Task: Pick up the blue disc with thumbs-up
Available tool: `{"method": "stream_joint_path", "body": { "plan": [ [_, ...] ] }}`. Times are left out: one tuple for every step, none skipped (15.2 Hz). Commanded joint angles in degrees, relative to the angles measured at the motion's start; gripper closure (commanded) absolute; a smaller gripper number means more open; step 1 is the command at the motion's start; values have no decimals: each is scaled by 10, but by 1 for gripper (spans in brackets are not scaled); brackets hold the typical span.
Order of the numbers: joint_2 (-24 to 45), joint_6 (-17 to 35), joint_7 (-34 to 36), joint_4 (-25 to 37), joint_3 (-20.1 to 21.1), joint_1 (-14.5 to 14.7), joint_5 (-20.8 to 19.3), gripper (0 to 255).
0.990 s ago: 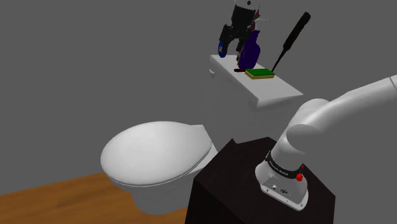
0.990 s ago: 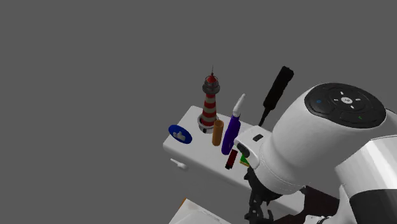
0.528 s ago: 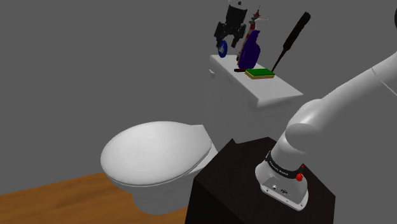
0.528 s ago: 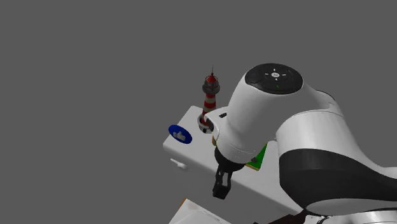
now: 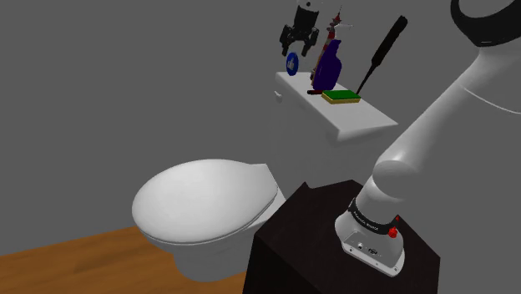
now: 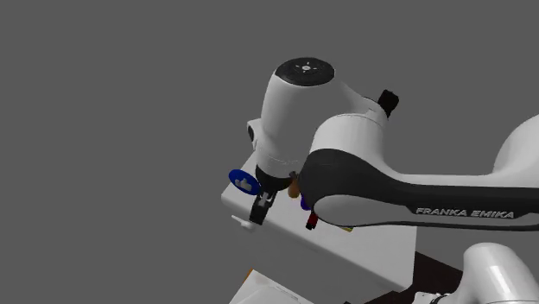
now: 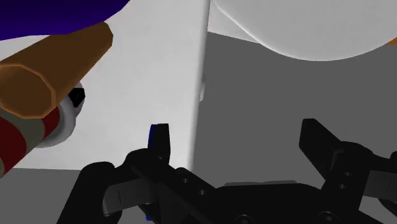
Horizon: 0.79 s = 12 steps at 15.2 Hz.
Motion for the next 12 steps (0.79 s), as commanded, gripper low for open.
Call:
{"method": "stream_joint_path", "body": {
  "plan": [
    [41, 5, -6, 41, -12, -6, 10, 0],
    [60, 6, -9, 61, -17, -10, 15, 0],
    [79, 6, -12, 82, -23, -14, 21, 0],
    [98, 6, -16, 103, -28, -19, 28, 0],
    [118, 5, -19, 125, -33, -24, 35, 0],
    [137, 3, -23, 148, -38, -29, 42, 0],
    [157, 1, -26, 172, -42, -35, 50, 0],
    [178, -2, -30, 197, -47, -42, 58, 0],
    [189, -4, -31, 210, -49, -46, 63, 0],
    [188, 4, -31, 201, -48, -46, 62, 0],
    [187, 12, -31, 192, -48, -45, 62, 0],
    [186, 20, -31, 184, -48, -45, 62, 0]
  ]
}}
